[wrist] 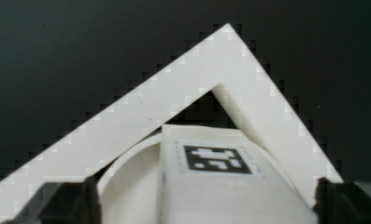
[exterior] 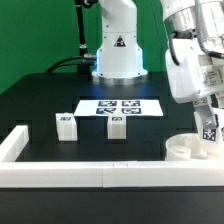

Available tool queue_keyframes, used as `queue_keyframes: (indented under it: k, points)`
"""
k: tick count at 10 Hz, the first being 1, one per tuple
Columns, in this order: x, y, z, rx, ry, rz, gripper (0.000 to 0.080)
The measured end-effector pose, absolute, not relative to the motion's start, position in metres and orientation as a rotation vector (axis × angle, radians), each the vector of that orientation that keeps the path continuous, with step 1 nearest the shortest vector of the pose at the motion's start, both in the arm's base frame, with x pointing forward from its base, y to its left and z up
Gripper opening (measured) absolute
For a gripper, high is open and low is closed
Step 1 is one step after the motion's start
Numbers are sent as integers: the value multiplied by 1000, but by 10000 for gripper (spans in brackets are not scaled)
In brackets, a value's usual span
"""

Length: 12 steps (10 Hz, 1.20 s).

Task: Assemble stool

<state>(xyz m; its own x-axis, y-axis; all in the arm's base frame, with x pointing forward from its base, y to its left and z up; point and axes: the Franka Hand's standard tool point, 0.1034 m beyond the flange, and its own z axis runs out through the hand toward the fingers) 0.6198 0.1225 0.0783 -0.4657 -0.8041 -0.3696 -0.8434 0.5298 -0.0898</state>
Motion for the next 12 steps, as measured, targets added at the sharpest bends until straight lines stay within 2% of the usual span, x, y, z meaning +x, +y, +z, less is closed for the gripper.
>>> queue_keyframes:
  k: [3, 4, 7, 12]
  points:
    - [622, 129, 109, -1748, 2091, 130, 649]
    - [623, 127, 110, -1930, 1916, 72, 649]
    - [622, 126, 108, -2070, 1773, 30, 649]
    - [622, 141, 113, -2782, 805, -133, 649]
